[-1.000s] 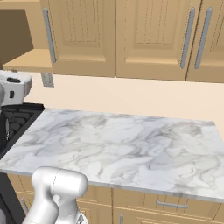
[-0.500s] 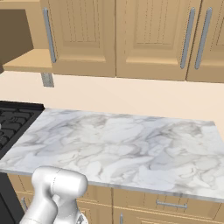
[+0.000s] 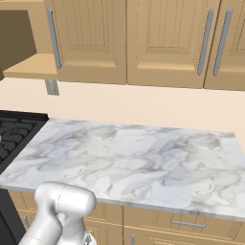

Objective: Open the cabinet and move the ladle to the pot. Then close the cabinet.

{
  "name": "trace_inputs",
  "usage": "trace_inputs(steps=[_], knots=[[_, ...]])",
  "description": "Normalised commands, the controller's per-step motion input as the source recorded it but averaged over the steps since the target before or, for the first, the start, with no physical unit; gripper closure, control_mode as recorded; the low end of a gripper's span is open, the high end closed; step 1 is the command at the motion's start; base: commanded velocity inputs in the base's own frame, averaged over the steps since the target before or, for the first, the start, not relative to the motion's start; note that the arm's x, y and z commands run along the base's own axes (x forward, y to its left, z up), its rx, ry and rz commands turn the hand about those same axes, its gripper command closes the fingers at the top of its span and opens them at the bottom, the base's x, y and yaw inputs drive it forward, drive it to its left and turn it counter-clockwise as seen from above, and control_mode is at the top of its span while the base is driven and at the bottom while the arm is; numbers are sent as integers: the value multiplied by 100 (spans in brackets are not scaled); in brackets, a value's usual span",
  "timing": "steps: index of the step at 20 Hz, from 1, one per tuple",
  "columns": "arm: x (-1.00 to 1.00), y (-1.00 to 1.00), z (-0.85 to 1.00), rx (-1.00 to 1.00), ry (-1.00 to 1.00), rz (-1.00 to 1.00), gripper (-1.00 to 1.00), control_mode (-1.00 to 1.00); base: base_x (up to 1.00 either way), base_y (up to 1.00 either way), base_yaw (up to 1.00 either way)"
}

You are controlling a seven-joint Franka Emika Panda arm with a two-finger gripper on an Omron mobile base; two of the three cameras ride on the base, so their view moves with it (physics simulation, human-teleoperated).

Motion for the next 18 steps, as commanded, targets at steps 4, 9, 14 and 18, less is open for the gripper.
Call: trace_inputs(steps=[4, 9, 14, 18], knots=[[8, 57, -58, -16, -15, -10, -100, -100, 0, 0, 0], [27, 67, -42, -10, -15, -8, -100, -100, 0, 0, 0], [39, 73, -28, -6, -13, -10, -100, -100, 0, 0, 0], [39, 71, -13, -2, -8, -14, -100, -100, 0, 0, 0]])
